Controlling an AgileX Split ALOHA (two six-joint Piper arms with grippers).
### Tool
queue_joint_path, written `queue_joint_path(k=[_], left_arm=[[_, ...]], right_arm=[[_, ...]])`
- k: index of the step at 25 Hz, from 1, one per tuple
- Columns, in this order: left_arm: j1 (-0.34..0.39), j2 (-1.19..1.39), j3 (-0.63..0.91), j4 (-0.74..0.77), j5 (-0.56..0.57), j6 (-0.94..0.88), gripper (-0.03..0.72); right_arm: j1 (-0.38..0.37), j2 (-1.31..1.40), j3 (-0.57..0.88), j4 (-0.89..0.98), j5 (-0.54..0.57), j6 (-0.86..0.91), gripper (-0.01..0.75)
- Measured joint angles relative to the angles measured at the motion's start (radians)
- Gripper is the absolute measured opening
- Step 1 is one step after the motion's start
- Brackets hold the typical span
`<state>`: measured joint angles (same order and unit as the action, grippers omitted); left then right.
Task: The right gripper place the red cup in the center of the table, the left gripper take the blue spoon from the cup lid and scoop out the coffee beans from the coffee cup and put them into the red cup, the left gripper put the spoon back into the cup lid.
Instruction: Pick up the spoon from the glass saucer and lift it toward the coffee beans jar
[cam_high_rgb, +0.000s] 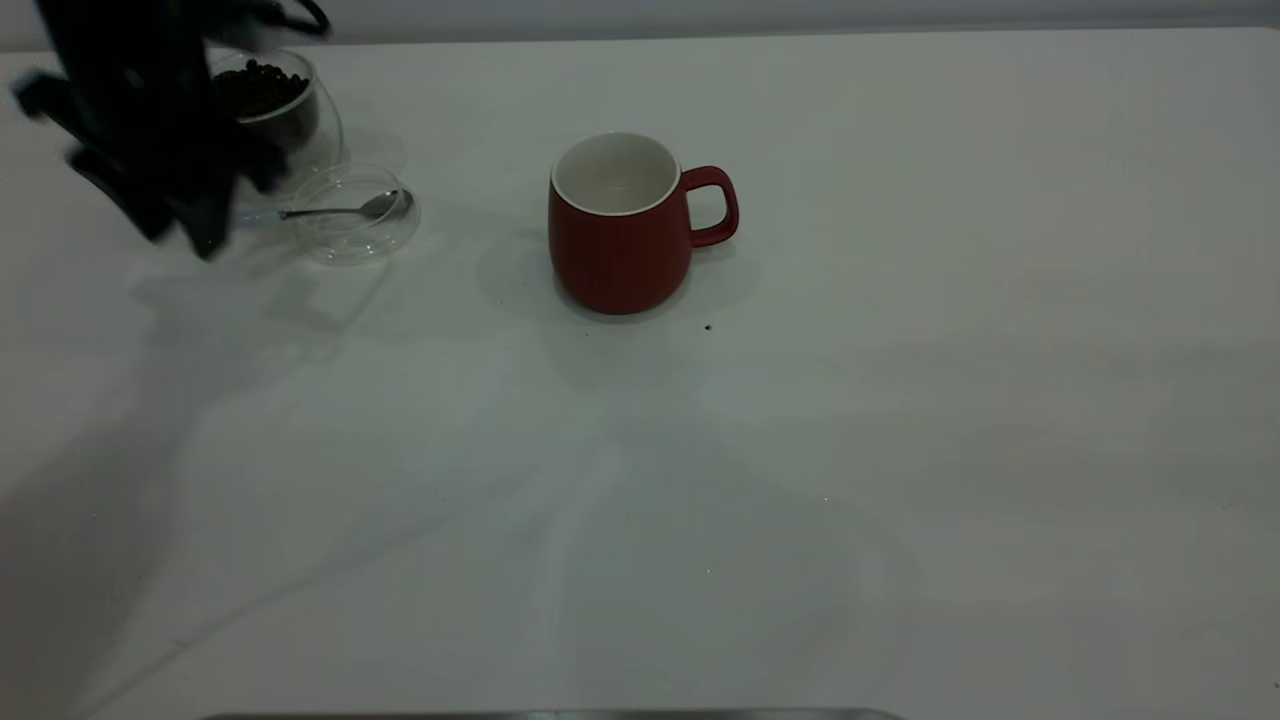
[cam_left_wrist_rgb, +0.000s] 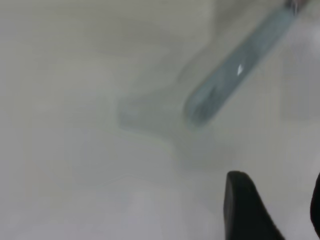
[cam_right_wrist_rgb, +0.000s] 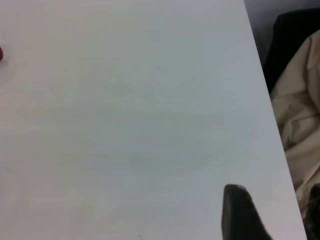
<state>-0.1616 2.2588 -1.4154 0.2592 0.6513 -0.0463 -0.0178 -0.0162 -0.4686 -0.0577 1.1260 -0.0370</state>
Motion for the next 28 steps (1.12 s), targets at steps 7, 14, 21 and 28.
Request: queue_joint_path(k=[7, 14, 21, 28], left_arm=[[0.041, -0.314, 0.0, 0.059, 0.099, -0.018, 0.344], [0.392, -0.513, 0.0, -0.061, 0.086, -0.095, 0.274], [0.708, -0.248, 0.0, -0.982, 0.225, 0.615, 0.235], [0.714, -0.035, 0.0, -1.18, 0.291, 0.82, 0.239]], right_arm=[[0.0, 0.0, 0.0, 0.0, 0.0, 0.0, 0.354], [0.0, 0.0, 0.0, 0.0, 0.0, 0.0, 0.354], [0.0, 0.0, 0.0, 0.0, 0.0, 0.0, 0.354], [0.0, 0.0, 0.0, 0.0, 0.0, 0.0, 0.354]])
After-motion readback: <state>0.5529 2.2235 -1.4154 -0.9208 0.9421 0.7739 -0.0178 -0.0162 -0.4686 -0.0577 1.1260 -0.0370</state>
